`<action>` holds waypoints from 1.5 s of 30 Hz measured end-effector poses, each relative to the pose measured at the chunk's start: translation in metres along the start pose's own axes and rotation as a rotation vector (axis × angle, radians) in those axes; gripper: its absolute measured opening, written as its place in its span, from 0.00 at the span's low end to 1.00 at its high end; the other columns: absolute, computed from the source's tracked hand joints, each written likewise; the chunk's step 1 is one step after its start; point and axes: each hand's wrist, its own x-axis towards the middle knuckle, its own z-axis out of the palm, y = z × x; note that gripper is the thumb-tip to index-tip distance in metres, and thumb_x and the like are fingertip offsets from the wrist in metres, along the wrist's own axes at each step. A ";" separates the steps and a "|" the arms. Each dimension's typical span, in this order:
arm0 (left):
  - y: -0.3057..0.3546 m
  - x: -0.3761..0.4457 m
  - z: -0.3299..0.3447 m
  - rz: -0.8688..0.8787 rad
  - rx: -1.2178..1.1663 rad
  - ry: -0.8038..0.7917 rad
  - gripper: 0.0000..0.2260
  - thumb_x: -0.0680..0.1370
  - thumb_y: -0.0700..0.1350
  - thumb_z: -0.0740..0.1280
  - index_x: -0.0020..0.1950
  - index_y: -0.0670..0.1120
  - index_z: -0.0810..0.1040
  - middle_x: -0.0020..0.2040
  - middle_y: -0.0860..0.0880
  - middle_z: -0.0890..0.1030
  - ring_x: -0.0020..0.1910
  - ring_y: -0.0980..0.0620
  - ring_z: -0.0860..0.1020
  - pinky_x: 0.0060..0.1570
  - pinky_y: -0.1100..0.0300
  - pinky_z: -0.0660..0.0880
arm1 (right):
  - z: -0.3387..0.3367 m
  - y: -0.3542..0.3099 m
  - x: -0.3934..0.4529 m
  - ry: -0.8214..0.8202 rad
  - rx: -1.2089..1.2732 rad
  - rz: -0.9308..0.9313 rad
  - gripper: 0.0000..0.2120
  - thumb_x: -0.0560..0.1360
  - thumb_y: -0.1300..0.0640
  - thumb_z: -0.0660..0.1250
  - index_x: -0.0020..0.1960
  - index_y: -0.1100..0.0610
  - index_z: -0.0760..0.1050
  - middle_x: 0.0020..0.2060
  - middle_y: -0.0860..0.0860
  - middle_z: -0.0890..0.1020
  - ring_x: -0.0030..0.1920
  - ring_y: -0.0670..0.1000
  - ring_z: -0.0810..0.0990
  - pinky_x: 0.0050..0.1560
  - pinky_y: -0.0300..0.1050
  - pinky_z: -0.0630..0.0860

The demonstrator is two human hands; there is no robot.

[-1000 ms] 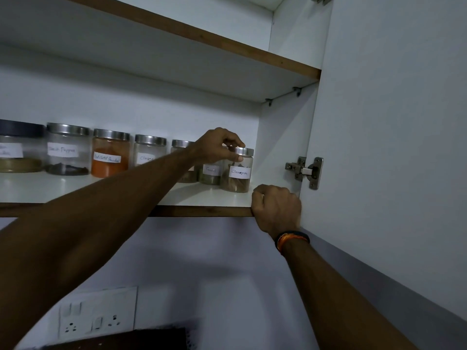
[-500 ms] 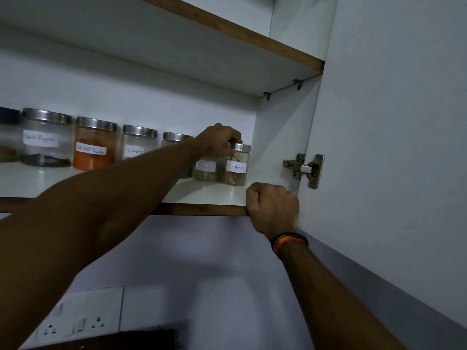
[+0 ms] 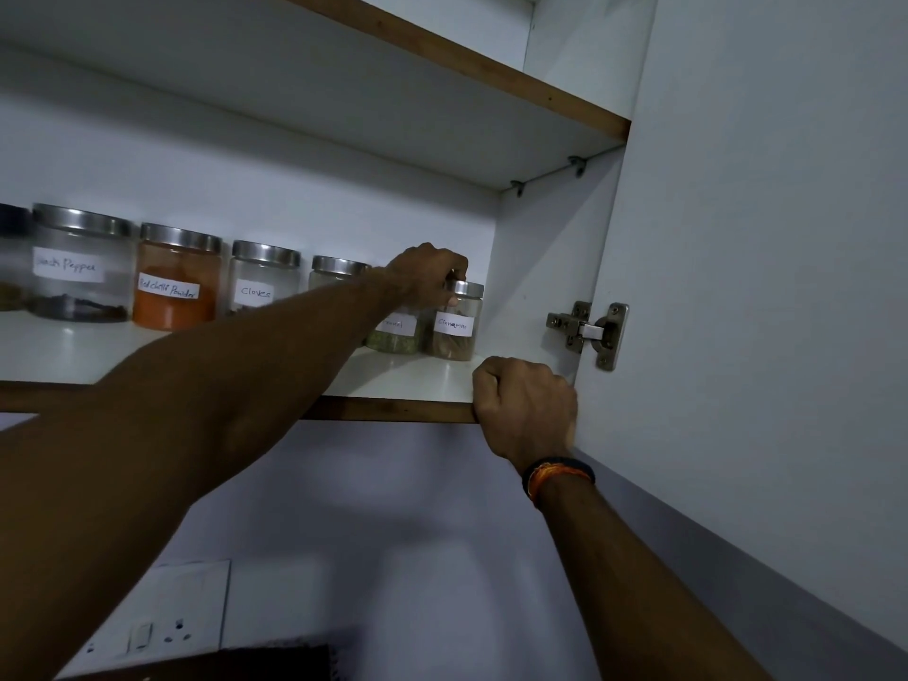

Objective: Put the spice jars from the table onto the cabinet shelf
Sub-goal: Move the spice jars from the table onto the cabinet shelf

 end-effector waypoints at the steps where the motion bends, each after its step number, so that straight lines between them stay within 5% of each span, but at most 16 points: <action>1: 0.000 0.000 0.001 -0.005 0.003 0.000 0.10 0.76 0.45 0.72 0.55 0.44 0.76 0.53 0.43 0.82 0.50 0.45 0.78 0.50 0.51 0.75 | 0.000 0.000 0.000 0.005 0.000 -0.002 0.26 0.70 0.45 0.42 0.36 0.52 0.77 0.28 0.46 0.76 0.27 0.47 0.70 0.29 0.37 0.54; 15: 0.008 0.005 0.003 -0.047 0.084 -0.044 0.10 0.78 0.44 0.69 0.57 0.43 0.74 0.53 0.42 0.81 0.48 0.46 0.76 0.50 0.51 0.74 | 0.005 0.002 0.001 0.016 0.016 0.013 0.28 0.71 0.45 0.43 0.36 0.53 0.80 0.28 0.48 0.78 0.28 0.49 0.72 0.30 0.39 0.63; 20: 0.013 0.001 -0.001 -0.078 0.089 -0.081 0.11 0.79 0.44 0.68 0.60 0.43 0.74 0.56 0.42 0.81 0.49 0.46 0.76 0.50 0.51 0.75 | 0.004 0.003 0.003 -0.043 0.019 0.009 0.24 0.73 0.46 0.48 0.39 0.54 0.81 0.31 0.49 0.80 0.30 0.50 0.75 0.34 0.41 0.74; 24: 0.017 -0.009 0.000 -0.092 0.055 -0.073 0.20 0.80 0.44 0.65 0.72 0.46 0.69 0.66 0.42 0.78 0.61 0.42 0.76 0.58 0.49 0.73 | 0.000 0.002 0.004 -0.079 0.006 0.007 0.24 0.73 0.46 0.48 0.42 0.54 0.81 0.34 0.50 0.81 0.33 0.51 0.76 0.37 0.43 0.75; 29: 0.021 -0.032 -0.012 -0.077 0.091 -0.029 0.31 0.80 0.47 0.68 0.80 0.47 0.58 0.78 0.43 0.65 0.74 0.41 0.66 0.71 0.45 0.65 | -0.003 0.002 0.005 -0.120 -0.011 -0.001 0.23 0.74 0.46 0.47 0.42 0.54 0.79 0.35 0.49 0.77 0.35 0.51 0.75 0.35 0.43 0.68; 37: 0.030 -0.101 -0.048 0.022 0.118 -0.134 0.27 0.79 0.46 0.69 0.77 0.45 0.65 0.75 0.44 0.70 0.73 0.44 0.68 0.71 0.47 0.65 | -0.017 0.000 0.009 -0.386 -0.044 -0.023 0.18 0.81 0.48 0.48 0.45 0.53 0.73 0.40 0.51 0.75 0.41 0.54 0.75 0.47 0.50 0.74; 45: 0.035 -0.170 -0.083 -0.112 0.083 -0.289 0.24 0.79 0.48 0.68 0.74 0.44 0.69 0.71 0.43 0.74 0.69 0.44 0.72 0.68 0.50 0.69 | -0.033 -0.008 0.008 -0.600 -0.083 -0.040 0.13 0.83 0.51 0.48 0.46 0.51 0.68 0.52 0.55 0.80 0.48 0.56 0.76 0.50 0.51 0.68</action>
